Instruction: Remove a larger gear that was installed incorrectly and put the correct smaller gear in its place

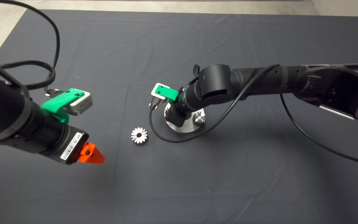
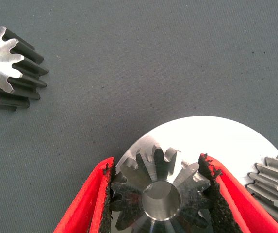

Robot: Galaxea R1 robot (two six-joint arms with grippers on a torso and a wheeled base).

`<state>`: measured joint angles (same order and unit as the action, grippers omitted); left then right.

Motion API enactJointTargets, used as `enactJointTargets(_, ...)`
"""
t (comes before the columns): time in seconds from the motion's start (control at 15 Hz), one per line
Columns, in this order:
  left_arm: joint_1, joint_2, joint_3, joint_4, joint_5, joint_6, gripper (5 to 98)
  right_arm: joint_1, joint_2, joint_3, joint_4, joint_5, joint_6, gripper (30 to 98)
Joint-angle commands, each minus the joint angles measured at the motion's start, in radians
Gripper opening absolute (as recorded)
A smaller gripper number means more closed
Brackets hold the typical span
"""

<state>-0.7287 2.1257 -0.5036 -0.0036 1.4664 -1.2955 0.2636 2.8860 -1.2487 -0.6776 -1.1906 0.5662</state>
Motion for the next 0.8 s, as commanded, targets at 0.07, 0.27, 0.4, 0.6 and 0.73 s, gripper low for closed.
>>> enactJointTargets(0.07, -0.006, 0.001, 0.007, -0.016, 0.003, 0.001, 98.3, 0.011, 0.005, 0.01, -0.031, 0.003, 0.001, 41.9)
enactJointTargets(0.27, -0.006, 0.001, 0.007, -0.016, 0.003, 0.001, 98.3, 0.011, -0.003, 0.011, -0.03, 0.003, 0.0, 41.7)
enactJointTargets(0.4, -0.006, 0.001, 0.007, -0.016, 0.003, 0.001, 98.3, 0.011, -0.004, 0.016, -0.03, -0.003, 0.0, 41.6)
enactJointTargets(0.6, -0.006, 0.001, 0.007, -0.016, 0.004, 0.001, 98.3, 0.011, -0.006, 0.025, -0.03, -0.004, 0.001, 41.6)
enactJointTargets(0.73, -0.006, 0.001, 0.007, -0.016, 0.003, 0.001, 98.3, 0.011, -0.006, 0.031, -0.03, -0.005, 0.004, 41.6)
